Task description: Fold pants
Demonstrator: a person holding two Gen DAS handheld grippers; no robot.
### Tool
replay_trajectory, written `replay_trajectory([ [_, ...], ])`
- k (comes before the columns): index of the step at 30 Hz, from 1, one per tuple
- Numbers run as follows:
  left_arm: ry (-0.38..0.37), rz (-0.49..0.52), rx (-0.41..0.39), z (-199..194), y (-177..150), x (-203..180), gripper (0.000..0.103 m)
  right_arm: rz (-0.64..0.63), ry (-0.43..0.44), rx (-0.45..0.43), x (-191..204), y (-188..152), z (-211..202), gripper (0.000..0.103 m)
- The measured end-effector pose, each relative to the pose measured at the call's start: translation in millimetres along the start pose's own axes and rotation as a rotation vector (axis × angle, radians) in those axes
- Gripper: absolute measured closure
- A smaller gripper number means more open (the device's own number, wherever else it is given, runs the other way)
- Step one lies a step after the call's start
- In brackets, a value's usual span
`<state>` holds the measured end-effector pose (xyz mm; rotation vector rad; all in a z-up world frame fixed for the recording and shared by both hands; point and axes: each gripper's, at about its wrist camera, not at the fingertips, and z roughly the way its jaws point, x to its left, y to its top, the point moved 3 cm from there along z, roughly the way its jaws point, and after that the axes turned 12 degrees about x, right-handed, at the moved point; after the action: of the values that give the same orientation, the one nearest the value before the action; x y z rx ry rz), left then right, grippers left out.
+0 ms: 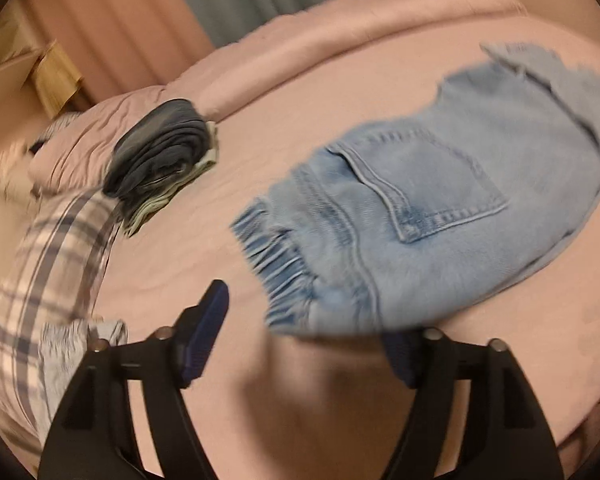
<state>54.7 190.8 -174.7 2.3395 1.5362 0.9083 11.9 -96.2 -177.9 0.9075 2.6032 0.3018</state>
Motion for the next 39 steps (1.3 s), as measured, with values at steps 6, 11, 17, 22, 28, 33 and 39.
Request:
replay_trajectory([
  [6, -0.099, -0.107, -0.05, -23, 9, 2, 0.029, 0.155, 0.176, -0.144, -27, 10, -33, 0.077],
  [11, -0.156, -0.186, -0.098, -39, 13, 0, 0.028, 0.285, 0.171, -0.152, -43, 26, -12, 0.077],
  [17, -0.122, -0.195, -0.109, -56, 16, -11, 0.022, 0.328, 0.138, -0.031, -24, 7, 40, 0.076],
  [22, -0.25, -0.185, -0.179, -66, 46, -43, 0.015, 0.403, 0.23, -0.035, -32, -1, 36, 0.075],
  [28, -0.465, -0.211, -0.097, -28, 83, -111, 0.014, 0.556, 0.308, -0.119, -71, -20, 2, 0.047],
  [33, -0.545, -0.15, -0.036, -8, 103, -181, 0.014, 0.81, 0.219, -0.109, -144, -37, 2, 0.047],
  [39, -0.462, -0.035, 0.012, 5, 91, -231, 0.013, 0.998, 0.193, -0.036, -220, -11, 45, 0.047],
])
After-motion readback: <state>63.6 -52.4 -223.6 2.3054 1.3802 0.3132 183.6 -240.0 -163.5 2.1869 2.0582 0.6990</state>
